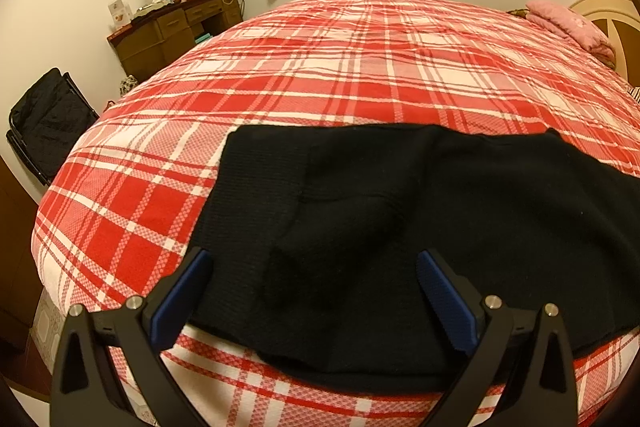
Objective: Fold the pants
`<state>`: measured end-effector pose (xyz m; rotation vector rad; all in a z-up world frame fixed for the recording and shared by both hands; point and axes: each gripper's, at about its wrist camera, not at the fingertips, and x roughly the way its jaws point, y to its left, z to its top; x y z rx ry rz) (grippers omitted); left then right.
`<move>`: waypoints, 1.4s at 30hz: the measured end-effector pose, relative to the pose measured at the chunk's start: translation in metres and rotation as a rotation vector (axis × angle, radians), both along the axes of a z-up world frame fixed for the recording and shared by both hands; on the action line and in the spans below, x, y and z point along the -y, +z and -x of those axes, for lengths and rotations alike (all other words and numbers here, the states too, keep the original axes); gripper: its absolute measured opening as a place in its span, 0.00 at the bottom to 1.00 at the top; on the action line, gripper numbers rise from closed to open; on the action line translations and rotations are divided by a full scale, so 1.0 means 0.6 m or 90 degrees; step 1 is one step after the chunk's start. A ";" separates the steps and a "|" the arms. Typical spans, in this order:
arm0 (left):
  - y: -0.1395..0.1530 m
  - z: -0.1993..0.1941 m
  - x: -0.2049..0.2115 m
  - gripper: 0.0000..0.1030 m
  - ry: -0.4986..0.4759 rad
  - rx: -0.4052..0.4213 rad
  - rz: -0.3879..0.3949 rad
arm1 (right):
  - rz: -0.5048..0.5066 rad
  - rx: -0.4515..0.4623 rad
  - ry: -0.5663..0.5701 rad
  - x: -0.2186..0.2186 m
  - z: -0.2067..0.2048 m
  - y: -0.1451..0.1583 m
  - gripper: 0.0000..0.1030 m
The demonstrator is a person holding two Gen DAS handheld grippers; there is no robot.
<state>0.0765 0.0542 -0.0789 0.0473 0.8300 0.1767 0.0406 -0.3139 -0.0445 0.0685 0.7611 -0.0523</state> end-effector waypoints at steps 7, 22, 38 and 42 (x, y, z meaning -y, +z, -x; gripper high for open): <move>-0.001 0.000 0.003 1.00 0.001 0.006 -0.009 | 0.014 -0.005 0.018 -0.068 -0.046 -0.048 0.18; 0.058 0.028 -0.141 1.00 0.078 0.055 0.094 | -0.065 0.079 -0.016 -0.045 0.025 0.021 0.19; 0.000 -0.007 -0.106 1.00 0.107 0.004 0.091 | -0.087 0.010 -0.085 0.007 -0.002 -0.028 0.19; -0.004 -0.012 -0.089 1.00 0.107 -0.006 0.072 | -0.096 0.010 -0.091 0.009 -0.003 -0.028 0.19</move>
